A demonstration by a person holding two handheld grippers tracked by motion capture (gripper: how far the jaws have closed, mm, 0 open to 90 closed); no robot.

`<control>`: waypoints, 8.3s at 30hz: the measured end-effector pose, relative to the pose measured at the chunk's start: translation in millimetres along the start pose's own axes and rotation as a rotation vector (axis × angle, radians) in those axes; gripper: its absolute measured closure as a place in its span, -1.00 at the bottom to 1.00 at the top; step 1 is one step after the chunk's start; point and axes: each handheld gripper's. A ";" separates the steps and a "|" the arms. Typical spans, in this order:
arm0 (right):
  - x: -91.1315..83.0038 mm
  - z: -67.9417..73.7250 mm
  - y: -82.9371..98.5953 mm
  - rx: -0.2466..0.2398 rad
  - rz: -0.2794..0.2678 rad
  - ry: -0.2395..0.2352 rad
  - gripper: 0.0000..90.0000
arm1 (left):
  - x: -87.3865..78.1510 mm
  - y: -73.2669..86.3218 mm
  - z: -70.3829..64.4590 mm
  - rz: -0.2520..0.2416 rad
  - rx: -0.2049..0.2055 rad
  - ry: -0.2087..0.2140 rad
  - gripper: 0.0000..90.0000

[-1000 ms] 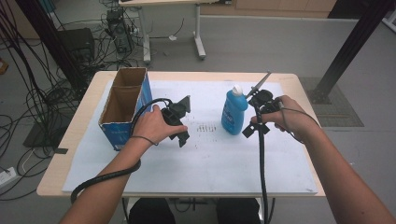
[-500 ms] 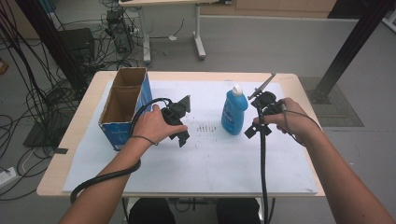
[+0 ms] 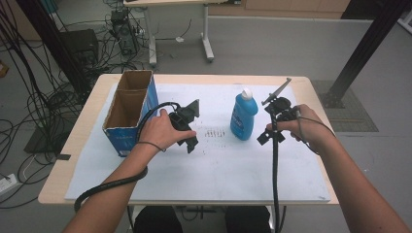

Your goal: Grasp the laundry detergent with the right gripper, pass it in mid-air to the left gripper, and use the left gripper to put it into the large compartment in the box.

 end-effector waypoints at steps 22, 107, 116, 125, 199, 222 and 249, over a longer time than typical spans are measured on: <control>15.3 -1.1 17.8 0.020 -0.054 0.007 -0.83 | -0.9 -0.8 -2.3 0.001 0.005 -0.009 -0.86; 77.5 -6.3 101.8 0.090 -0.407 0.028 -0.84 | -1.8 0.8 -1.9 0.004 -0.007 -0.011 -0.87; 83.2 -6.2 108.3 0.090 -0.442 0.025 -0.84 | -2.4 2.0 -1.7 0.003 -0.007 -0.014 -0.87; 88.5 -4.9 117.4 0.100 -0.505 0.036 -0.85 | -1.5 3.1 -1.1 0.003 -0.010 -0.014 -0.87; 159.6 -5.2 166.6 0.033 -0.891 0.019 -0.91 | 8.4 5.2 1.3 0.003 -0.028 0.008 -0.87; 177.2 -5.5 155.5 0.048 -0.885 0.022 -0.90 | 4.6 6.8 0.5 -0.010 -0.020 0.010 -0.87; 183.1 -7.2 147.6 0.057 -0.875 0.032 -0.89 | 3.9 9.1 -0.1 -0.022 -0.021 -0.002 -0.88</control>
Point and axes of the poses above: each handheld gripper's, and its own axes: x roughly forward along the jaws, y roughly out of its underside, z roughly to its left
